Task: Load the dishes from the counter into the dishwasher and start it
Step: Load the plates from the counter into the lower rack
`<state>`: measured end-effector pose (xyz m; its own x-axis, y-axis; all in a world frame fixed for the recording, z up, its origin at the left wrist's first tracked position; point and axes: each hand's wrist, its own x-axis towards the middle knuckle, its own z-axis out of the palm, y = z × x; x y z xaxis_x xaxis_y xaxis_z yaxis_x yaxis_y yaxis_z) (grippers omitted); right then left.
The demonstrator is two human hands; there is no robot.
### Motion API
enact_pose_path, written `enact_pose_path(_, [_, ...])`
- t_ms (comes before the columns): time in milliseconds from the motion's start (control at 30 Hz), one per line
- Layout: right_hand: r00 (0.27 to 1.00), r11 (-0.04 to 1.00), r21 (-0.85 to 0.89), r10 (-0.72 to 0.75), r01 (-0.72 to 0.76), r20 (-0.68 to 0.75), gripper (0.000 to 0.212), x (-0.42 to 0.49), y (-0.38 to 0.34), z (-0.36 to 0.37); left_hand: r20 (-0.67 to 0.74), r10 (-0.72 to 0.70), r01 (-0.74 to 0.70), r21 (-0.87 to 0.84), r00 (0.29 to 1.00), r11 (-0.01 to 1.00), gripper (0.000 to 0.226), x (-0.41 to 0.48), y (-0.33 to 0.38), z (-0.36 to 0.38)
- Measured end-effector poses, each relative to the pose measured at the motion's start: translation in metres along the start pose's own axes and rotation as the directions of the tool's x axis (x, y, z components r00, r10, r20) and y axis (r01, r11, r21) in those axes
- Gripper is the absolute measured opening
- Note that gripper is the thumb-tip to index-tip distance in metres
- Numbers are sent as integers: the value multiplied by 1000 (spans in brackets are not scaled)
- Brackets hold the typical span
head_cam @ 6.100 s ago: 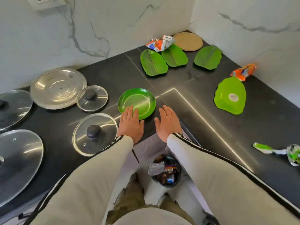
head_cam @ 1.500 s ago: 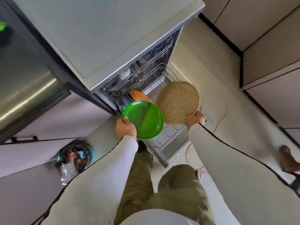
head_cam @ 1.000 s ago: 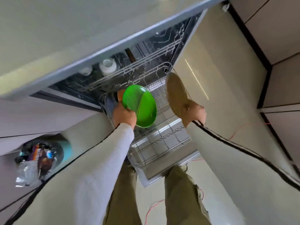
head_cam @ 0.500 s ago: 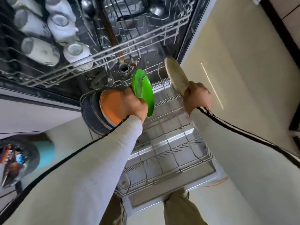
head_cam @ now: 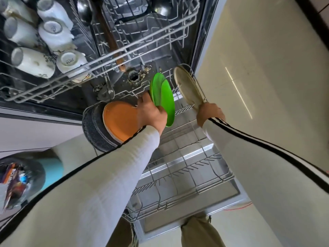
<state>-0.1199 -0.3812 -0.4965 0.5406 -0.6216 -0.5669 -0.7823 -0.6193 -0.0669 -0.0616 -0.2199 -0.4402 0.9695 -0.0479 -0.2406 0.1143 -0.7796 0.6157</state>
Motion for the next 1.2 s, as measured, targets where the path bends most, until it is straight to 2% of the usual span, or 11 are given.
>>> enact_pose_path(100, [996,997,63,31,-36,83,31,-6,22,22,-8,13,-13,4,1000,1000,53,-5,-6,5])
enact_pose_path(200, [992,996,87,-9,-2,124,33,-12,35,39,1,-20,20,38,1000,999,50,-7,-10,8])
enact_pose_path(400, [993,978,204,-70,49,98,35,-25,17,41,-2,-60,60,20,998,998,47,-11,-10,15])
enact_pose_path(500, [982,902,398,-188,169,7,33,-32,4,39,-12,-54,54,-10,998,999,43,-10,-6,20])
enact_pose_path(600, [935,748,596,-355,291,-12,40,-42,-4,36,-15,-73,72,-28,997,997,39,-7,3,25])
enact_pose_path(700, [867,687,595,-497,418,-35,60,-47,-6,34,-24,-85,84,-35,996,996,37,-2,15,34])
enact_pose_path(767, [841,667,566,-534,484,-88,55,-44,-9,35,-28,-87,86,-49,996,995,35,-1,22,41])
enact_pose_path(867, [862,669,561,-469,488,-191,33,-30,-13,36,12,-112,113,-80,994,990,30,0,28,55])
enact_pose_path(1000, [889,718,528,-334,455,-312,23,-14,-6,37,167,-69,104,-210,984,972,35,4,27,65])
enact_pose_path(1100, [917,693,609,-216,385,-334,10,-2,-1,36,223,-18,64,-203,975,977,43,3,21,66])
enact_pose_path(1200, [941,705,635,-147,315,-303,11,5,4,34,179,-19,55,-194,984,979,39,2,6,66])
